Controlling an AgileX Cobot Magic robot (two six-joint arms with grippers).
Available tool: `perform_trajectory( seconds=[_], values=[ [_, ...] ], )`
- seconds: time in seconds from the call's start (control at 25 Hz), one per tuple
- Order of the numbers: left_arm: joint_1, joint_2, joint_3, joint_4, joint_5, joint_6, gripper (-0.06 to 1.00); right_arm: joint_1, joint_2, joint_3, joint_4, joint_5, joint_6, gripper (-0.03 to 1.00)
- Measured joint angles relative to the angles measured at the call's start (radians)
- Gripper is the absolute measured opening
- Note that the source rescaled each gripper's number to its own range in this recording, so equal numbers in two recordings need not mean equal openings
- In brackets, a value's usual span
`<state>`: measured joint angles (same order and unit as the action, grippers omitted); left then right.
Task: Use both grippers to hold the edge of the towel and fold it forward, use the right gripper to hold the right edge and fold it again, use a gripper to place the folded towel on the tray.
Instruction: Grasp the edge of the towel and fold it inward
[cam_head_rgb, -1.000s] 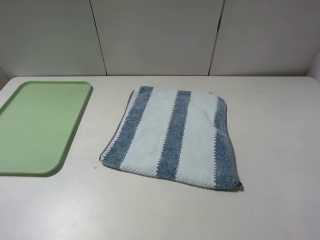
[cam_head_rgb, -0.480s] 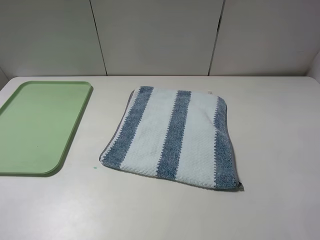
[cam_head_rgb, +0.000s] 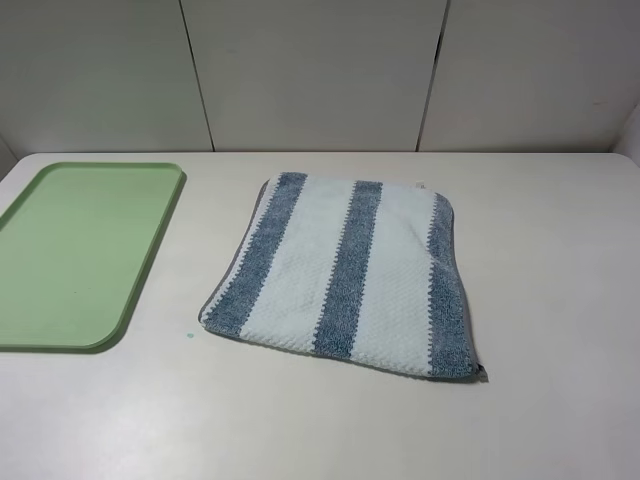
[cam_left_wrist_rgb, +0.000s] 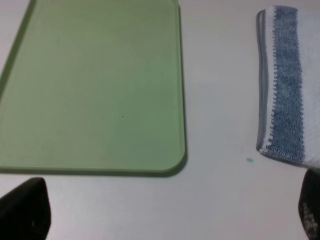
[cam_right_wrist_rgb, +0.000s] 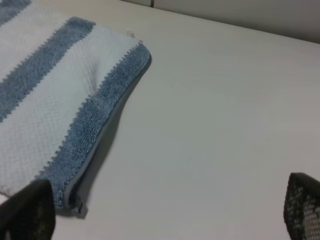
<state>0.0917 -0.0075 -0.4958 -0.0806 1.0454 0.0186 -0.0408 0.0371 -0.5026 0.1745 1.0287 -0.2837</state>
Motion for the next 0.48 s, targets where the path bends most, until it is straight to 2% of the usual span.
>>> perform_trajectory(
  seconds=[0.16, 0.48],
  values=[
    [-0.007, 0.0, 0.0, 0.0, 0.0, 0.0, 1.0, 0.013, 0.0, 0.0, 0.002, 0.0, 0.0, 1.0],
    [-0.102, 0.0, 0.0, -0.001, 0.0, 0.0, 1.0, 0.023, 0.0, 0.0, 0.088, -0.001, 0.0, 1.0]
  ],
)
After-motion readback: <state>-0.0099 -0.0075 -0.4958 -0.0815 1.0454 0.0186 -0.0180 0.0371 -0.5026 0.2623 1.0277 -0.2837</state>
